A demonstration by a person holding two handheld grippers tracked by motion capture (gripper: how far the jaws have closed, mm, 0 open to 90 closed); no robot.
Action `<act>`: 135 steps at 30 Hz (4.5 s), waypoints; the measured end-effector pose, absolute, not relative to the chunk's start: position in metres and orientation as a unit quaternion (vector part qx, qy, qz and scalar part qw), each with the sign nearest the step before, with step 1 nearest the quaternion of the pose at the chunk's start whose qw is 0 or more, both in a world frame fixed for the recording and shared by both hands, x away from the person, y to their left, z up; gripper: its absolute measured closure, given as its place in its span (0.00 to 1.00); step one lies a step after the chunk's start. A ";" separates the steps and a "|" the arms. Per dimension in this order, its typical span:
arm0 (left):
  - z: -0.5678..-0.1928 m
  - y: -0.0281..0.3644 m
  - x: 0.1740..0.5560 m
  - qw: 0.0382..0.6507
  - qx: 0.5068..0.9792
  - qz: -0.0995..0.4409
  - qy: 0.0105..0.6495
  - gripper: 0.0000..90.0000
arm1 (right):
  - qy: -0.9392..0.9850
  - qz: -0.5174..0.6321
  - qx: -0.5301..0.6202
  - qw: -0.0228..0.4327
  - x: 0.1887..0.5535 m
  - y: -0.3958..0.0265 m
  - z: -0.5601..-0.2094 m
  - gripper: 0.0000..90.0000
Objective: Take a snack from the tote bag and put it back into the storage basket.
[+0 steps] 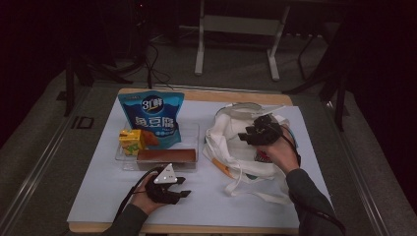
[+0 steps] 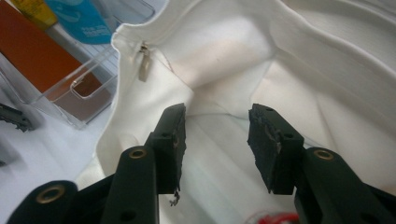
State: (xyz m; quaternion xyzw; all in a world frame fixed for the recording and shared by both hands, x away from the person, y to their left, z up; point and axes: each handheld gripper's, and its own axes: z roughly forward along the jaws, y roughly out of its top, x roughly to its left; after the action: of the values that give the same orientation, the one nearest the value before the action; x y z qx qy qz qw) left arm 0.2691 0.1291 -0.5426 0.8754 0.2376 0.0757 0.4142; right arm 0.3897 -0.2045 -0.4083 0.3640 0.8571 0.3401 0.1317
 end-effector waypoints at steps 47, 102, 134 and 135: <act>-0.543 0.129 0.270 0.416 0.875 0.070 0.237 0.52 | 0.870 0.281 0.381 0.136 0.364 -0.281 -0.430 0.81; -0.543 0.129 0.270 0.415 0.876 0.070 0.237 0.51 | 0.892 0.263 0.349 0.112 0.357 -0.267 -0.437 0.72; -0.543 0.129 0.270 0.416 0.876 0.067 0.237 0.51 | 0.860 0.180 0.457 0.139 0.395 -0.245 -0.458 0.26; -0.543 0.129 0.270 0.416 0.876 0.067 0.237 0.51 | 0.860 0.177 0.458 0.139 0.396 -0.244 -0.459 0.26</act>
State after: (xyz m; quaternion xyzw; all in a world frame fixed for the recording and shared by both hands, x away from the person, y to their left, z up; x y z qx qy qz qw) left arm 0.2701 0.1294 -0.5428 0.8755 0.2369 0.0673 0.4157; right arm 0.3958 -0.2439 -0.4593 0.4579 0.8602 0.1767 0.1388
